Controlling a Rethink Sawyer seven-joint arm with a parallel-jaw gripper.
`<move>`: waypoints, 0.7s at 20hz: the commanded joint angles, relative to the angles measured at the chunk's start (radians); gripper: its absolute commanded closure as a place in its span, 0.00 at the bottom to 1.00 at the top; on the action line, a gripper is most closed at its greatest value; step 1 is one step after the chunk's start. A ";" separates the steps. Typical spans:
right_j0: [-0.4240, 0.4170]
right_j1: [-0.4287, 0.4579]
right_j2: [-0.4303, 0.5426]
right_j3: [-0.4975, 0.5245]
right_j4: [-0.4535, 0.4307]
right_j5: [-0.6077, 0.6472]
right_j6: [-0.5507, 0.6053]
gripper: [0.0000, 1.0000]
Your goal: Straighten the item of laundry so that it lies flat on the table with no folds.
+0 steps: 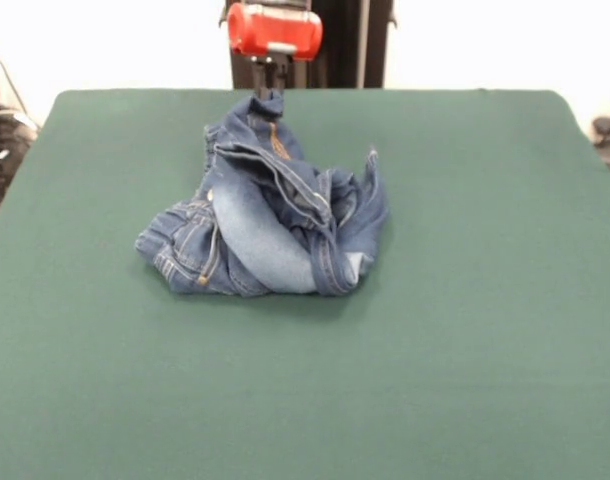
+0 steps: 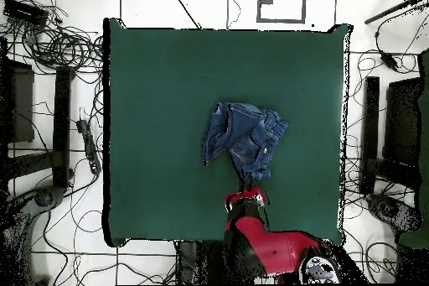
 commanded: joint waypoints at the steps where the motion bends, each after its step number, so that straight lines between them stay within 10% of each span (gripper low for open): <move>1: 0.012 0.052 0.009 -0.001 0.004 -0.055 0.138 1.00; 2: 0.017 0.057 0.003 -0.004 0.011 -0.065 0.136 1.00; 3: 0.021 0.063 -0.002 -0.008 0.019 -0.076 0.133 0.00; 14: -0.041 -0.093 0.211 -0.058 0.001 0.226 0.158 0.00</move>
